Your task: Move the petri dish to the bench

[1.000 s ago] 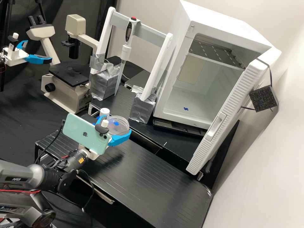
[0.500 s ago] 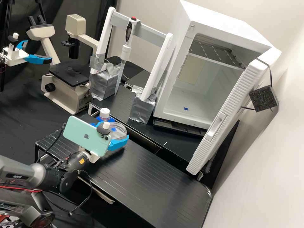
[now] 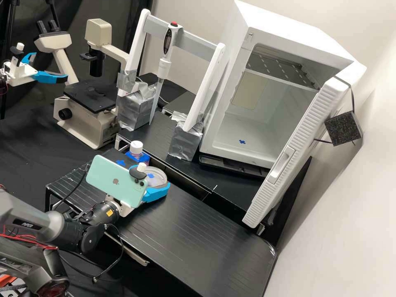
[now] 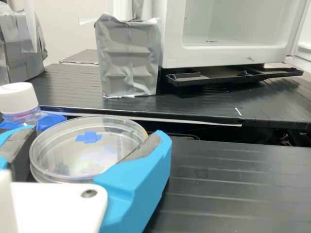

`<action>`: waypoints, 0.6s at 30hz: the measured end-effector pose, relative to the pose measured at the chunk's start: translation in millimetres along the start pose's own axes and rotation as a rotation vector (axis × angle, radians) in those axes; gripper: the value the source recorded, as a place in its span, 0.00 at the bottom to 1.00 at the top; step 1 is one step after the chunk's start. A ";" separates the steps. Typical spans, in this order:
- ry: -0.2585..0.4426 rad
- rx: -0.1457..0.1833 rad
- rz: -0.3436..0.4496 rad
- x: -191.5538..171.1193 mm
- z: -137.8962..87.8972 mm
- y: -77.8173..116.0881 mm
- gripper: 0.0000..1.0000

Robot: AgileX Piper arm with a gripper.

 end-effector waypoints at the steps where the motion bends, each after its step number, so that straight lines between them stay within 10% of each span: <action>1: 0.000 0.002 -0.001 0.2 0.0 -0.3 1.00; 18: -0.005 -0.008 0.027 -12.1 -6.6 4.9 1.00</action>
